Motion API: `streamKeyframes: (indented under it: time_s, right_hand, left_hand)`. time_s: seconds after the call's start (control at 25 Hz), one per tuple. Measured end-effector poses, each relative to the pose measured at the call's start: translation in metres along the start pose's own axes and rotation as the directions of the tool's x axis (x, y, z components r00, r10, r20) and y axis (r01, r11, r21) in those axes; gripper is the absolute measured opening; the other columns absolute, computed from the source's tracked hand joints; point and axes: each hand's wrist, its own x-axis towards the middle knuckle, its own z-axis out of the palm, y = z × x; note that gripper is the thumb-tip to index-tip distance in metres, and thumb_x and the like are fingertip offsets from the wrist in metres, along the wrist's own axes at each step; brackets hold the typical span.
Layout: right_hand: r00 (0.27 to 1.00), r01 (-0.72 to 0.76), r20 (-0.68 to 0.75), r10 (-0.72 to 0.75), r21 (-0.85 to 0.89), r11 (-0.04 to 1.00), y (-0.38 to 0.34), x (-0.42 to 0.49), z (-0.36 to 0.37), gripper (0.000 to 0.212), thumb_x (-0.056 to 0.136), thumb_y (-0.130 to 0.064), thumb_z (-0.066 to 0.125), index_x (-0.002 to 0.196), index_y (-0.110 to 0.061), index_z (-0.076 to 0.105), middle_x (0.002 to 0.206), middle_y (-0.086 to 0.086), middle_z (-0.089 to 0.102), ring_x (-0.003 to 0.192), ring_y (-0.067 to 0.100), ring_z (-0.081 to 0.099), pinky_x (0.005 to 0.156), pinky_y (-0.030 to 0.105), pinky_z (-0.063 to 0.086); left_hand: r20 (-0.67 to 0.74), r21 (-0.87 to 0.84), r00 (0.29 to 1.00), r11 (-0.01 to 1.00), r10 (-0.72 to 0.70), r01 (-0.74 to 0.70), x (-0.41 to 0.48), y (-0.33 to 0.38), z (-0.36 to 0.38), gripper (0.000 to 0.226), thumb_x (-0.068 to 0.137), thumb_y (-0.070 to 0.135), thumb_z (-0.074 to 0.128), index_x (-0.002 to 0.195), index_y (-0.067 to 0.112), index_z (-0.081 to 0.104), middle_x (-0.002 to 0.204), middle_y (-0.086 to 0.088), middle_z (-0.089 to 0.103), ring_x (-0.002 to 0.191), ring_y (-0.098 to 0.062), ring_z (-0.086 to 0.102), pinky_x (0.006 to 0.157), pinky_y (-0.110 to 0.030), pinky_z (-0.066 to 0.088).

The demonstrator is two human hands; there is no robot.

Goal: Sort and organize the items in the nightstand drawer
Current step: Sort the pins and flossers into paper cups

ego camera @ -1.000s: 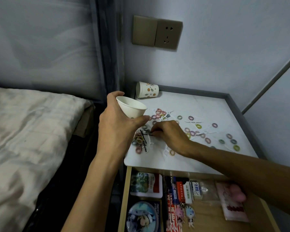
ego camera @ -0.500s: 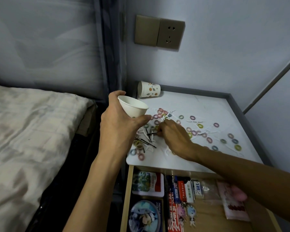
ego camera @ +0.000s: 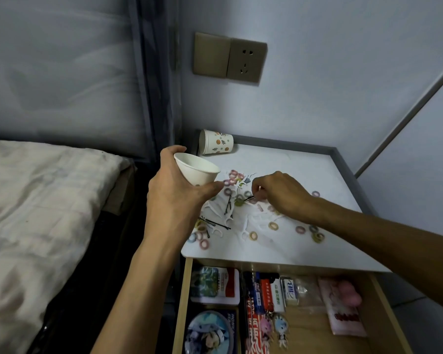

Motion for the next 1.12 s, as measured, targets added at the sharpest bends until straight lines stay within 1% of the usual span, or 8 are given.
streamKeyframes:
  time_s: [0.12, 0.28, 0.56, 0.72, 0.8, 0.88, 1.04, 1.12]
  right_hand:
    - [0.999, -0.012, -0.033, 0.012, 0.027, 1.0, 0.004, 0.001, -0.016, 0.013, 0.09, -0.013, 0.059, 0.087, -0.019, 0.069, 0.083, 0.001, 0.071, 0.079, 0.019, 0.066, 0.074, 0.036, 0.053]
    - [0.975, 0.107, -0.221, -0.022, 0.38, 0.919, -0.022, 0.0, -0.059, 0.01, 0.092, -0.015, 0.066, 0.092, -0.018, 0.075, 0.077, -0.013, 0.069, 0.066, -0.001, 0.062, 0.063, 0.01, 0.046]
    - [0.898, 0.432, -0.116, -0.424, 0.407, 0.805, -0.091, 0.005, -0.102, 0.013, 0.086, -0.011, 0.072, 0.097, -0.015, 0.077, 0.089, -0.007, 0.074, 0.081, 0.003, 0.068, 0.074, 0.018, 0.054]
    - [0.94, 0.34, -0.238, -0.245, 0.588, 0.734, -0.072, 0.023, -0.082, 0.012, 0.09, -0.009, 0.068, 0.097, -0.015, 0.075, 0.085, -0.004, 0.073, 0.07, 0.006, 0.066, 0.066, 0.022, 0.053]
    - [0.967, 0.254, -0.158, -0.202, 0.482, 0.839, -0.057, 0.029, -0.054, 0.013, 0.088, -0.009, 0.069, 0.098, -0.016, 0.075, 0.084, -0.01, 0.07, 0.069, 0.001, 0.063, 0.069, 0.023, 0.051]
    - [0.955, 0.287, 0.003, -0.296, 0.226, 0.931, -0.047, 0.028, -0.023, 0.02, 0.085, -0.006, 0.071, 0.1, -0.018, 0.076, 0.088, -0.011, 0.07, 0.073, -0.004, 0.061, 0.072, 0.022, 0.049]
    - [0.929, 0.362, 0.083, -0.36, -0.016, 0.932, -0.042, 0.03, 0.007, 0.024, 0.087, -0.003, 0.065, 0.098, -0.022, 0.075, 0.099, -0.002, 0.072, 0.092, 0.015, 0.066, 0.079, 0.028, 0.054]
    - [0.914, 0.4, 0.105, -0.392, -0.074, 0.913, -0.041, 0.033, 0.011, 0.016, 0.089, -0.01, 0.065, 0.091, -0.022, 0.075, 0.096, -0.003, 0.071, 0.093, 0.021, 0.063, 0.082, 0.009, 0.043]
  left_hand:
    - [0.006, 0.011, 1.0, 1.0, -0.005, 0.005, -0.001, 0.001, 0.002, 0.081, 0.063, 0.032, 0.089, 0.13, 0.029, 0.043, 0.112, 0.004, 0.058, 0.086, -0.004, 0.057, 0.074, -0.035, 0.058]
    - [0.03, 0.043, 0.999, 0.999, -0.017, 0.016, 0.0, 0.001, 0.004, 0.083, 0.063, 0.031, 0.09, 0.131, 0.029, 0.043, 0.111, 0.003, 0.061, 0.089, -0.011, 0.06, 0.076, -0.035, 0.058]
    - [0.088, 0.062, 0.996, 0.998, -0.019, 0.013, -0.001, 0.002, 0.009, 0.08, 0.062, 0.032, 0.089, 0.128, 0.031, 0.044, 0.104, 0.01, 0.064, 0.088, -0.006, 0.061, 0.067, -0.024, 0.051]
    - [0.047, 0.043, 0.999, 0.999, -0.024, 0.022, 0.0, 0.0, 0.002, 0.081, 0.061, 0.029, 0.09, 0.129, 0.029, 0.045, 0.107, 0.006, 0.062, 0.088, -0.008, 0.06, 0.066, -0.02, 0.048]
    - [0.023, 0.037, 1.0, 0.999, -0.013, 0.012, 0.001, -0.001, -0.002, 0.081, 0.062, 0.028, 0.09, 0.129, 0.028, 0.045, 0.106, 0.007, 0.061, 0.086, -0.005, 0.058, 0.065, -0.016, 0.046]
    - [0.011, 0.031, 1.0, 1.0, -0.006, 0.006, 0.001, -0.001, -0.005, 0.08, 0.062, 0.028, 0.09, 0.129, 0.028, 0.046, 0.106, 0.007, 0.06, 0.086, -0.005, 0.058, 0.065, -0.014, 0.045]
    - [-0.005, 0.031, 1.0, 1.0, -0.005, 0.005, 0.002, -0.002, -0.005, 0.081, 0.061, 0.03, 0.09, 0.129, 0.028, 0.046, 0.107, 0.005, 0.061, 0.094, -0.014, 0.06, 0.077, -0.031, 0.054]
    - [-0.015, 0.036, 1.0, 0.999, -0.004, 0.005, 0.002, -0.003, -0.006, 0.082, 0.061, 0.031, 0.09, 0.129, 0.028, 0.045, 0.109, 0.004, 0.062, 0.094, -0.015, 0.06, 0.079, -0.035, 0.056]
